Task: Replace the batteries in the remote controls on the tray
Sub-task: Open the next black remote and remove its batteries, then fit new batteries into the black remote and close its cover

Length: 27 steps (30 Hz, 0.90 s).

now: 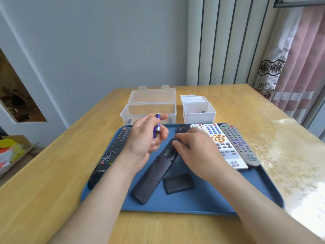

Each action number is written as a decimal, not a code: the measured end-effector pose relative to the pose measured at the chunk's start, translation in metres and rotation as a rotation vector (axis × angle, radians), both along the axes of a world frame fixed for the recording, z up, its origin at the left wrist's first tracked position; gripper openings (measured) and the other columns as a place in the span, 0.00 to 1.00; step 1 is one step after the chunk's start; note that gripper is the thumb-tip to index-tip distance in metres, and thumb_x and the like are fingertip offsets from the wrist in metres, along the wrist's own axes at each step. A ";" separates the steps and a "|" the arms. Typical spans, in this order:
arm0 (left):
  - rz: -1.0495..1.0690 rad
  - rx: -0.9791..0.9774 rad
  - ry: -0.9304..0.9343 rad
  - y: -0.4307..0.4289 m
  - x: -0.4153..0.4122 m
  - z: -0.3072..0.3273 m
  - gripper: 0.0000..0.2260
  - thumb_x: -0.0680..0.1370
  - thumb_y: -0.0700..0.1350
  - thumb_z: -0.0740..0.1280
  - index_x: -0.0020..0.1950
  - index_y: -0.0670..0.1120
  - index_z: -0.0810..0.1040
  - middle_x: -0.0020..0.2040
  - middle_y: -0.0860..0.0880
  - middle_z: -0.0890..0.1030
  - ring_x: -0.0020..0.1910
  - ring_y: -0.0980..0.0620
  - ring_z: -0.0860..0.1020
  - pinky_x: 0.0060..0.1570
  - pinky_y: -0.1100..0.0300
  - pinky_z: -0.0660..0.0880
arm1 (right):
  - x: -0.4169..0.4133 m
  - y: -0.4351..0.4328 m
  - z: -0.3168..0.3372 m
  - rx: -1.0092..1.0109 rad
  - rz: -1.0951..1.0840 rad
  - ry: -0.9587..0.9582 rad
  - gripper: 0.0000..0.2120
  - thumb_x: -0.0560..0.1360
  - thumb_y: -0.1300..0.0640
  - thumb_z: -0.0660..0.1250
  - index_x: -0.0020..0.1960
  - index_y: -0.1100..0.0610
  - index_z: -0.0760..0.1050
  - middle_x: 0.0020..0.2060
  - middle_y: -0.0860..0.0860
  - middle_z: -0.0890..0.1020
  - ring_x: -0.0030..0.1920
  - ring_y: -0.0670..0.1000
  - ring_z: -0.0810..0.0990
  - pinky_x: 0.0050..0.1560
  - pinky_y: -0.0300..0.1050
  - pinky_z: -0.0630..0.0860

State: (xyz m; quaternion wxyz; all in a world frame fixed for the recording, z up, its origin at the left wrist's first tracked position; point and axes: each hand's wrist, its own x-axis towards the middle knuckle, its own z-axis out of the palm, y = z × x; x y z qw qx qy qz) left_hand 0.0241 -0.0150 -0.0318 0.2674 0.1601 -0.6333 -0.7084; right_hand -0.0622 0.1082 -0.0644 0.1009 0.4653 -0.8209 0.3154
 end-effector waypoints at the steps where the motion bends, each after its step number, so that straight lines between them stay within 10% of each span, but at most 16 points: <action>1: -0.030 0.006 -0.031 -0.002 0.001 0.000 0.11 0.81 0.39 0.55 0.55 0.42 0.76 0.28 0.47 0.74 0.22 0.55 0.58 0.21 0.65 0.51 | 0.002 -0.001 -0.002 -0.006 -0.029 0.047 0.14 0.79 0.54 0.61 0.40 0.60 0.77 0.40 0.54 0.76 0.45 0.56 0.71 0.46 0.50 0.67; 3: -0.094 -0.019 -0.069 -0.002 0.003 0.001 0.11 0.81 0.39 0.55 0.57 0.44 0.76 0.29 0.47 0.73 0.24 0.56 0.60 0.20 0.66 0.53 | 0.004 -0.001 0.003 -0.104 -0.048 -0.074 0.14 0.80 0.56 0.59 0.45 0.64 0.79 0.43 0.59 0.78 0.47 0.61 0.73 0.50 0.54 0.70; 8: -0.193 -0.171 -0.073 0.014 -0.003 0.013 0.07 0.83 0.43 0.57 0.51 0.45 0.74 0.32 0.47 0.73 0.24 0.55 0.65 0.20 0.67 0.59 | 0.010 0.008 0.035 -0.372 0.262 -1.346 0.15 0.81 0.48 0.60 0.49 0.60 0.76 0.41 0.57 0.82 0.48 0.56 0.84 0.51 0.50 0.81; 11: -0.148 -0.345 -0.118 0.019 -0.028 0.025 0.08 0.83 0.43 0.57 0.47 0.45 0.74 0.31 0.51 0.76 0.26 0.54 0.70 0.24 0.66 0.66 | 0.000 0.006 0.041 -0.472 0.324 -1.581 0.13 0.81 0.49 0.61 0.53 0.59 0.76 0.42 0.56 0.76 0.48 0.57 0.83 0.53 0.52 0.81; 20: -0.070 -0.519 -0.029 0.011 -0.129 0.030 0.10 0.81 0.47 0.58 0.42 0.58 0.72 0.46 0.52 0.84 0.46 0.47 0.81 0.52 0.46 0.78 | -0.080 -0.005 0.072 -0.760 0.305 -1.618 0.14 0.78 0.73 0.55 0.54 0.61 0.74 0.50 0.63 0.80 0.44 0.55 0.83 0.46 0.45 0.83; 27: -0.011 -0.610 -0.111 -0.030 -0.174 0.024 0.05 0.78 0.44 0.67 0.44 0.51 0.79 0.44 0.50 0.84 0.42 0.52 0.80 0.49 0.55 0.77 | -0.143 -0.035 0.066 -0.449 -0.103 -0.998 0.06 0.75 0.68 0.68 0.50 0.67 0.81 0.42 0.63 0.84 0.42 0.52 0.80 0.57 0.51 0.80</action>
